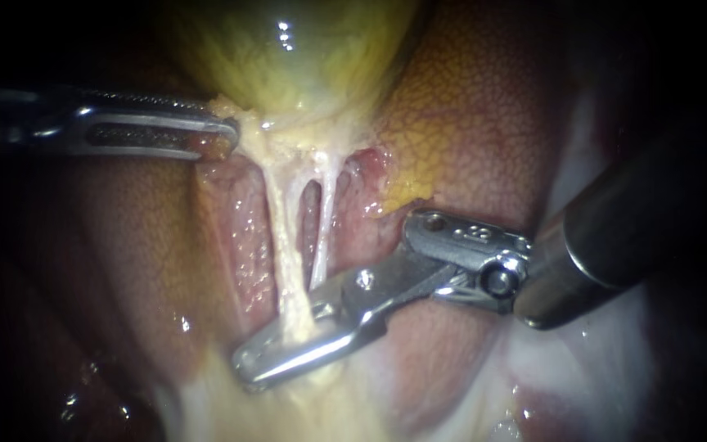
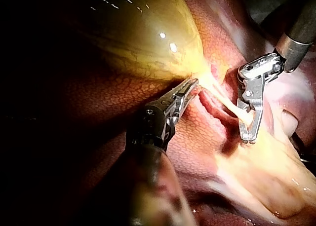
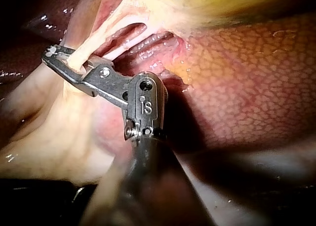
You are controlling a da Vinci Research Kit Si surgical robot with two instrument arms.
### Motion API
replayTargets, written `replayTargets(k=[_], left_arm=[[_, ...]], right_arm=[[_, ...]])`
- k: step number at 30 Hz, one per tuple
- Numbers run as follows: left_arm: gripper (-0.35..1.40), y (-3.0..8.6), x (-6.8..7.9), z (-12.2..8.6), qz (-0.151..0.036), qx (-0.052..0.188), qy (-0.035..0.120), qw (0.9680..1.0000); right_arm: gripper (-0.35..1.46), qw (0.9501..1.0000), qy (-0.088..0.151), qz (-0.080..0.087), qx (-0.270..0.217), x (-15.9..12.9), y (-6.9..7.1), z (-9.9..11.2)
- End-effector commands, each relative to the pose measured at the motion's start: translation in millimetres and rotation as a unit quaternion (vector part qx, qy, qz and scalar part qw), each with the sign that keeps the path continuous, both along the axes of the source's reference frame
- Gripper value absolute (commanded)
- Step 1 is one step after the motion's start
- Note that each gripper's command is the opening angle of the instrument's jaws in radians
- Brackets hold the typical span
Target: Clipping first clip left tube
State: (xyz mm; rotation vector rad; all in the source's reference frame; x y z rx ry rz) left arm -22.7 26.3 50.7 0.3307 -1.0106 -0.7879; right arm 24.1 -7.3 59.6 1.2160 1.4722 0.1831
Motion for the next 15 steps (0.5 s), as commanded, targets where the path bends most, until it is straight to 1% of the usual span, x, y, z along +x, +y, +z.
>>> replayTargets(k=[1,15], left_arm=[[-0.35,0.0,0.0,0.0,0.0,0.0,0.0,1.0],[-0.35,0.0,0.0,0.0,0.0,0.0,0.0,1.0]], right_arm=[[-0.35,1.0,0.0,0.0,0.0,0.1,-0.1,0.0],[-0.35,1.0,0.0,0.0,0.0,0.0,-0.2,0.1]])
